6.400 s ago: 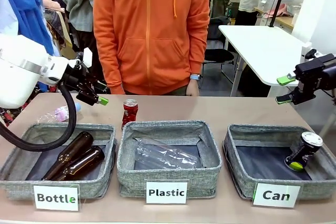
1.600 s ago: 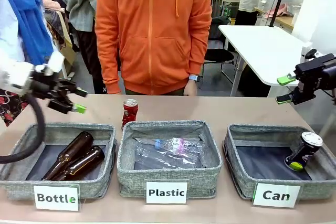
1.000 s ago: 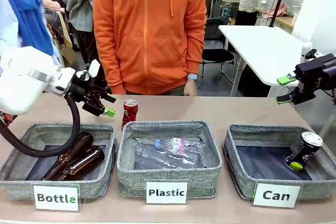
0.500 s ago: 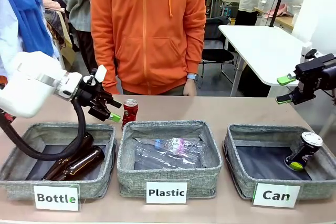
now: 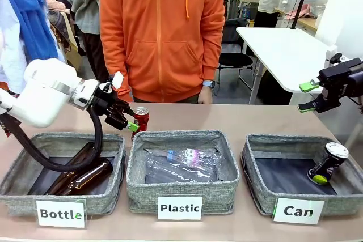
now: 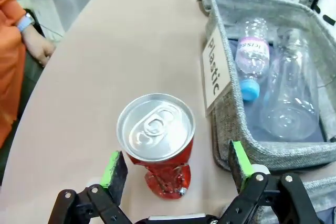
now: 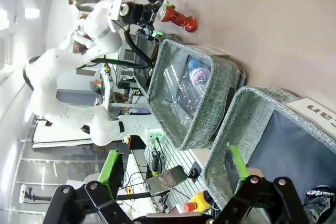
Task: Sort the can waste into the basket.
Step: Pick up the can waste from the table and place it in the right Fabric basket.
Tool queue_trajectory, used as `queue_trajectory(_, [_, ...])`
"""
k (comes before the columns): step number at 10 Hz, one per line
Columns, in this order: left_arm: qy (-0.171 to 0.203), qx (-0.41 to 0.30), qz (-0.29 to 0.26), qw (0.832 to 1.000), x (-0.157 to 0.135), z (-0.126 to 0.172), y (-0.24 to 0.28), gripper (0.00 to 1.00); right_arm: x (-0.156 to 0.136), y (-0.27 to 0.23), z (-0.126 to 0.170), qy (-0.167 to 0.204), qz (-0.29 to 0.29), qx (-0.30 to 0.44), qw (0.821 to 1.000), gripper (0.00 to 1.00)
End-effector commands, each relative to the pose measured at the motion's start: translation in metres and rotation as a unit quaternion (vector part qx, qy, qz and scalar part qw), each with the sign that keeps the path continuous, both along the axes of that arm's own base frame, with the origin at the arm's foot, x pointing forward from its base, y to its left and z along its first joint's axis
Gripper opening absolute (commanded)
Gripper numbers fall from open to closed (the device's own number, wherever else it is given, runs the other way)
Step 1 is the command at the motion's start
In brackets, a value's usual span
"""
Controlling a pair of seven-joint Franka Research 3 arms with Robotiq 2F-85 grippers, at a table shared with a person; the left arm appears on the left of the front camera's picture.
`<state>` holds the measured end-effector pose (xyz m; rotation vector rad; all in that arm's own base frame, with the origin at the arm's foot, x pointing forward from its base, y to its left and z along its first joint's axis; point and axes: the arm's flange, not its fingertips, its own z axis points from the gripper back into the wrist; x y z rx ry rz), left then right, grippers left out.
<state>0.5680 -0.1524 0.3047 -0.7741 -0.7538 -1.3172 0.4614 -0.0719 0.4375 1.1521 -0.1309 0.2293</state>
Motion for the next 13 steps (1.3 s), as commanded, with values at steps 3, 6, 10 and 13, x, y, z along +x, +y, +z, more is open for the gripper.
queue_trajectory(3, [0.008,-0.014,0.02,1.0,0.009,-0.004,-0.005,1.0,-0.001,-0.002,0.002,-0.006,0.004,-0.001,1.0,1.0])
queue_trajectory(6, [0.016,-0.026,0.021,0.999,0.014,-0.014,-0.01,1.0,-0.001,-0.002,0.002,-0.006,0.004,-0.001,1.0,1.0])
queue_trajectory(10, [0.022,-0.028,0.028,0.999,0.019,-0.023,-0.014,1.0,-0.001,-0.002,0.002,-0.006,0.004,-0.001,1.0,1.0])
queue_trajectory(13, [0.019,-0.039,0.004,0.999,0.018,-0.024,-0.019,0.42,-0.001,-0.002,0.002,-0.006,0.004,-0.001,1.0,1.0])
